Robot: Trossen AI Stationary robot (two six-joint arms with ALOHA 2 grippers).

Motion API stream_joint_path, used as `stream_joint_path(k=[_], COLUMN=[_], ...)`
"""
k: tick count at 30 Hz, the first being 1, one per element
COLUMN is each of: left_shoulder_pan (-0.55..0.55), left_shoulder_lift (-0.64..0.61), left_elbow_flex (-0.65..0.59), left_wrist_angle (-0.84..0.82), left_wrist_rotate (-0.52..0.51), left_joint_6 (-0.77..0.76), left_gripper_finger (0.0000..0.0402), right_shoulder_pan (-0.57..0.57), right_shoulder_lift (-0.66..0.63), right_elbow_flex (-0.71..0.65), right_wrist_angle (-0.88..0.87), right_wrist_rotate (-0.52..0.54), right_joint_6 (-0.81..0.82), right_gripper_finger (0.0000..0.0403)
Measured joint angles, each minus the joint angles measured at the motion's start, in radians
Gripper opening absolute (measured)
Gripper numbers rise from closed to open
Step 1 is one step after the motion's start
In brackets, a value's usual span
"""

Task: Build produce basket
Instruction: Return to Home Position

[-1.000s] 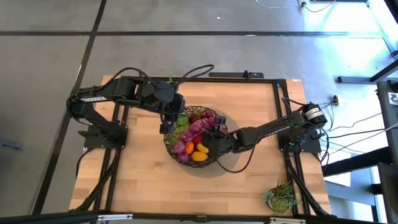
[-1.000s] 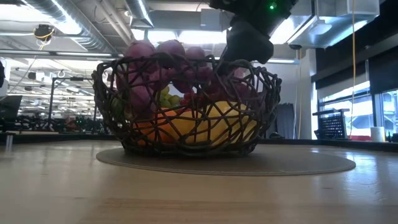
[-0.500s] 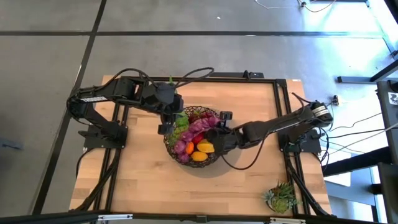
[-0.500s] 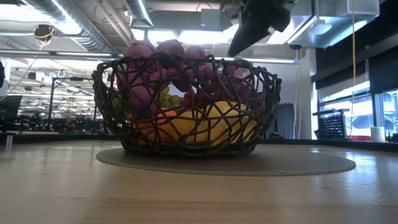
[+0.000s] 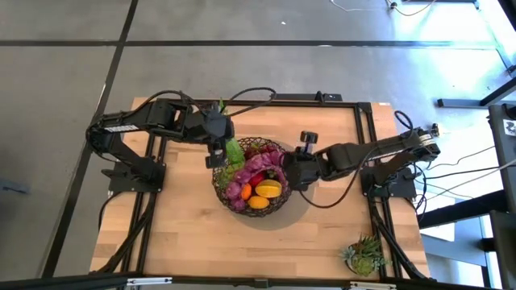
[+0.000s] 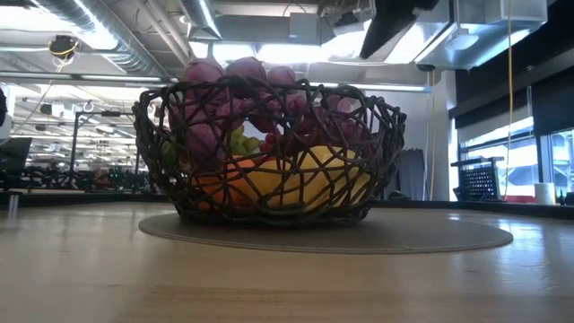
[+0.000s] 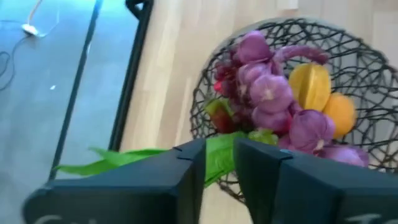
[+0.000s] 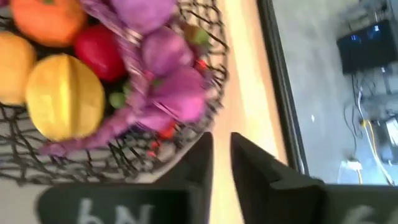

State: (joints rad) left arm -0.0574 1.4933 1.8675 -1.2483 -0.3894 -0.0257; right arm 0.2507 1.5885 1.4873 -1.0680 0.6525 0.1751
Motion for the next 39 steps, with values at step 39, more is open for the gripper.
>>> stream_joint_path(k=[39], left_shoulder_pan=[-0.380], left_shoulder_lift=[-0.721], left_elbow_flex=[-0.525], left_wrist_angle=[-0.013], left_wrist_rotate=[-0.415], left_joint_6=[-0.541], left_gripper_finger=[0.0000], right_shoulder_pan=[-0.030], right_shoulder_lift=[-1.028], right_elbow_flex=[-0.455], right_wrist_angle=[0.261], right_wrist_rotate=[-0.290], right_joint_6=[0.133], right_gripper_finger=[0.0000])
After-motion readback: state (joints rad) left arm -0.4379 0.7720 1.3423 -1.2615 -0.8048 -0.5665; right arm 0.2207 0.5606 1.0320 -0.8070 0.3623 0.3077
